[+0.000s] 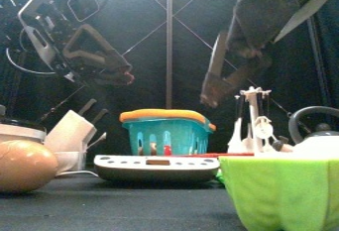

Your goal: Grab starfruit bottom

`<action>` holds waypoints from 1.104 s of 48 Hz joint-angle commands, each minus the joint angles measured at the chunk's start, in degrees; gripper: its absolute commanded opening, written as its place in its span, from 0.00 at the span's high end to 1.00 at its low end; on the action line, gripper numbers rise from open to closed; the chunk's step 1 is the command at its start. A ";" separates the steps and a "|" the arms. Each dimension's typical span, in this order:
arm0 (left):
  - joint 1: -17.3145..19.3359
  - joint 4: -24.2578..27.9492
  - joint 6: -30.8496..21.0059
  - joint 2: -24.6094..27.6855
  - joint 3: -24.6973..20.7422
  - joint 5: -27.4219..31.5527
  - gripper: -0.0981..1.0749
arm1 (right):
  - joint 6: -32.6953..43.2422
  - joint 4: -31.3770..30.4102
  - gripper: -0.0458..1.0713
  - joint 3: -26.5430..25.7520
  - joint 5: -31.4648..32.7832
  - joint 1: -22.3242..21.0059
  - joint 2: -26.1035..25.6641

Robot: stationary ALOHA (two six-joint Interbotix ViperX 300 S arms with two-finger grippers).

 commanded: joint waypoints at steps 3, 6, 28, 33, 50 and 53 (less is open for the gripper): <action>0.18 -1.14 0.09 -0.18 -0.79 -0.09 0.30 | -0.18 3.43 0.04 -2.29 -0.62 0.62 0.26; 0.18 -1.58 0.09 -0.18 -0.70 -0.09 0.30 | -0.18 3.60 0.04 -2.55 -1.67 1.05 0.79; 0.18 -1.67 0.09 -0.18 -0.53 0.35 0.30 | -0.18 1.41 0.05 -4.04 -1.85 2.29 5.19; 0.18 -1.67 0.09 -0.18 -0.44 1.05 0.30 | -0.18 1.32 0.05 -4.04 -1.76 2.29 5.98; 0.18 -1.67 0.09 -0.18 -0.44 1.49 0.30 | -0.18 1.14 0.07 -3.52 -1.76 2.29 7.29; 0.18 -1.67 0.09 -0.18 -0.35 1.49 0.30 | -0.18 1.14 0.10 -3.43 -1.76 2.20 7.29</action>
